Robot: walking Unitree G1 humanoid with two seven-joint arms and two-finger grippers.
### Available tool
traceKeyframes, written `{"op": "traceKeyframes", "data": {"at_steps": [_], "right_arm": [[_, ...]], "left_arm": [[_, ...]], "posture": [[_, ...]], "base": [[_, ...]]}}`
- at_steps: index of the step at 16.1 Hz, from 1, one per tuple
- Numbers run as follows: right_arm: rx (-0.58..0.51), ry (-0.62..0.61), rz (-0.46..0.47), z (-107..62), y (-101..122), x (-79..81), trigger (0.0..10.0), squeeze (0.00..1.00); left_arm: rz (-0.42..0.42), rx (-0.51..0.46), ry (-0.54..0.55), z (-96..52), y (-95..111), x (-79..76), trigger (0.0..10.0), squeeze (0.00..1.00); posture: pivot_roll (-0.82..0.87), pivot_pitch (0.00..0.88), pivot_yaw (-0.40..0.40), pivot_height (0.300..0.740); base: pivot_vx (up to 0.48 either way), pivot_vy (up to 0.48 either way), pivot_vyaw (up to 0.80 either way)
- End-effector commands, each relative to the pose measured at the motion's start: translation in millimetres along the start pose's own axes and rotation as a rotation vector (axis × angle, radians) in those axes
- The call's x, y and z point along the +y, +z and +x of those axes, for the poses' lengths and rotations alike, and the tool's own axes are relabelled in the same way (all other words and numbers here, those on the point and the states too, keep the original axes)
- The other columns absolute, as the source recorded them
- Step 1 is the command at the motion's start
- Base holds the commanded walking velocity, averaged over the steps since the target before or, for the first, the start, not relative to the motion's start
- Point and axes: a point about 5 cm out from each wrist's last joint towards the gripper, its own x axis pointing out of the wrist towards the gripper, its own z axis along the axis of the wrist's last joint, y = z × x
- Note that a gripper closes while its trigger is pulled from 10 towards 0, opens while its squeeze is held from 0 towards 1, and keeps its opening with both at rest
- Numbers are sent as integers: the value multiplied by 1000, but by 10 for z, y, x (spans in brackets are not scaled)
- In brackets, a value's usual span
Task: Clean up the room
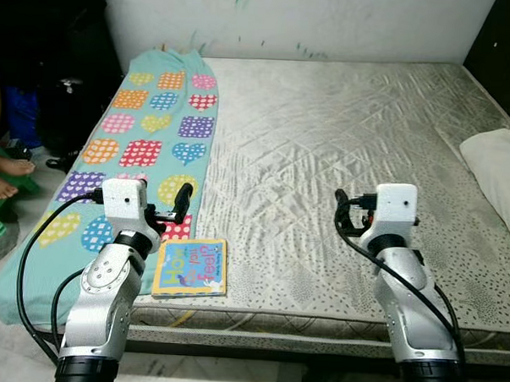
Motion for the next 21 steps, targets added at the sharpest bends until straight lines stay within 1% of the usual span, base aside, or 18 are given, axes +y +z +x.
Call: {"op": "traceKeyframes", "data": {"at_steps": [1, 4, 6, 8, 21], "right_arm": [[-16, 1, 11, 8, 60, 7, 10000, 0], [-24, 23, 21, 25, 90, 57, 10000, 0], [-25, 29, 30, 24, 97, 72, 10000, 0], [-30, 34, 38, 21, 99, 77, 10000, 0], [-24, 61, 42, 26, 81, 116, 10000, 0]], "left_arm": [[-4, 0, -3, -7, 9, 13, 10000, 0], [-21, -11, -8, 22, 34, -4, 10000, 0], [-45, -18, -9, 24, 43, -3, 10000, 0], [-48, -17, -6, 20, 46, 2, 10000, 0], [-50, -6, -5, 30, 42, 0, 10000, 0]], "posture": [[-120, 81, 49, 740], [-118, 84, 48, 740], [-117, 86, 48, 740], [-115, 86, 48, 740], [-112, 90, 46, 740]], "base": [[0, 0, -781], [0, 0, -796], [0, 0, -800], [0, 131, -734], [0, 357, 0]]}}
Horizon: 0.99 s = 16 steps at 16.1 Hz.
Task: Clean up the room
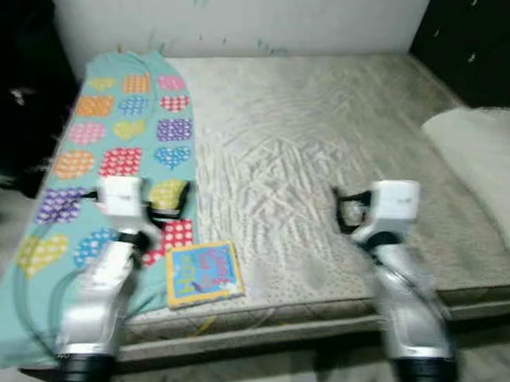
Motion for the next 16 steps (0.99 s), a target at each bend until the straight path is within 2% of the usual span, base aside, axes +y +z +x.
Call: {"op": "traceKeyframes", "data": {"at_steps": [1, 14, 16], "right_arm": [[-9, -9, -12, 13, 45, -48, 10000, 0], [-4, 13, -30, 19, 38, -27, 10000, 0], [-3, 14, -30, 19, 38, -27, 10000, 0]], "left_arm": [[-5, -2, -17, 14, 13, -43, 10000, 0], [-37, -63, -30, 0, 81, -51, 10000, 0], [-38, -63, -30, 0, 80, -52, 10000, 0]], "posture": [[-112, 92, 46, 740], [-116, 99, 44, 740], [-116, 99, 44, 740]], "base": [[0, 337, 0], [0, 0, 0], [244, 0, 0]]}}
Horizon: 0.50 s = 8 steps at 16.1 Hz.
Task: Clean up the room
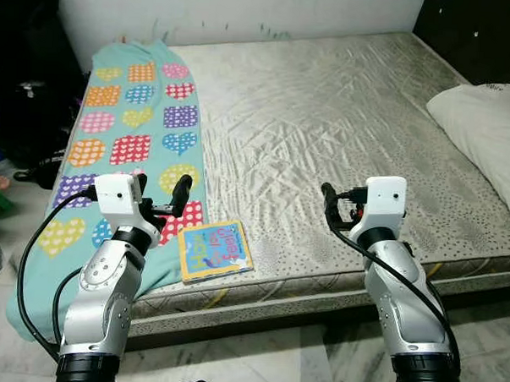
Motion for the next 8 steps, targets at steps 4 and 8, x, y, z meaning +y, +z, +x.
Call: {"op": "traceKeyframes", "data": {"at_steps": [4, 8], "right_arm": [[4, -5, 0, -2, 2, -5, 10000, 0], [4, -3, -1, 0, 2, -5, 10000, 0]], "left_arm": [[9, -21, -4, -6, 49, 13, 10000, 0], [9, -21, -5, -5, 47, 10, 10000, 0]], "posture": [[-118, 99, 46, 740], [-118, 99, 46, 740]], "base": [[257, 0, 0], [288, 0, 0]]}}
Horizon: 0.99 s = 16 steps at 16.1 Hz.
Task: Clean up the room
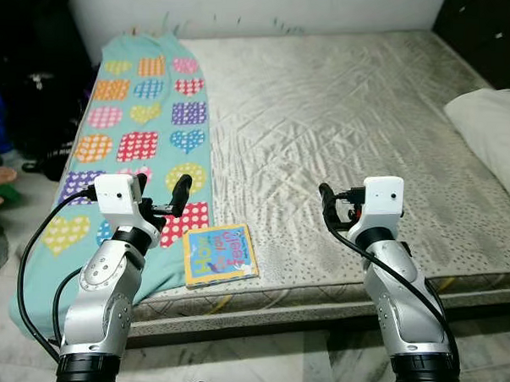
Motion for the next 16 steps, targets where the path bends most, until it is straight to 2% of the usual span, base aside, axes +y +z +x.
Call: {"op": "traceKeyframes", "data": {"at_steps": [1, 8, 12, 16], "right_arm": [[3, -8, -2, 1, 5, -18, 10000, 0], [-3, -23, -9, 19, 24, -65, 10000, 0], [-3, -26, -14, 26, 27, -82, 10000, 0], [-2, -27, -15, 29, 23, -87, 10000, 0]], "left_arm": [[8, -16, -5, -4, 38, 5, 10000, 0], [9, -6, -2, 2, 26, 5, 10000, 0], [-4, 4, 22, 4, 8, 23, 10000, 0], [-12, 0, 19, 11, 13, 23, 10000, 0]], "posture": [[-118, 100, 45, 740], [-118, 101, 45, 740], [-118, 101, 44, 740], [-119, 101, 46, 740]], "base": [[304, 0, 0], [278, 0, 0], [0, 0, 0], [0, 423, 0]]}}
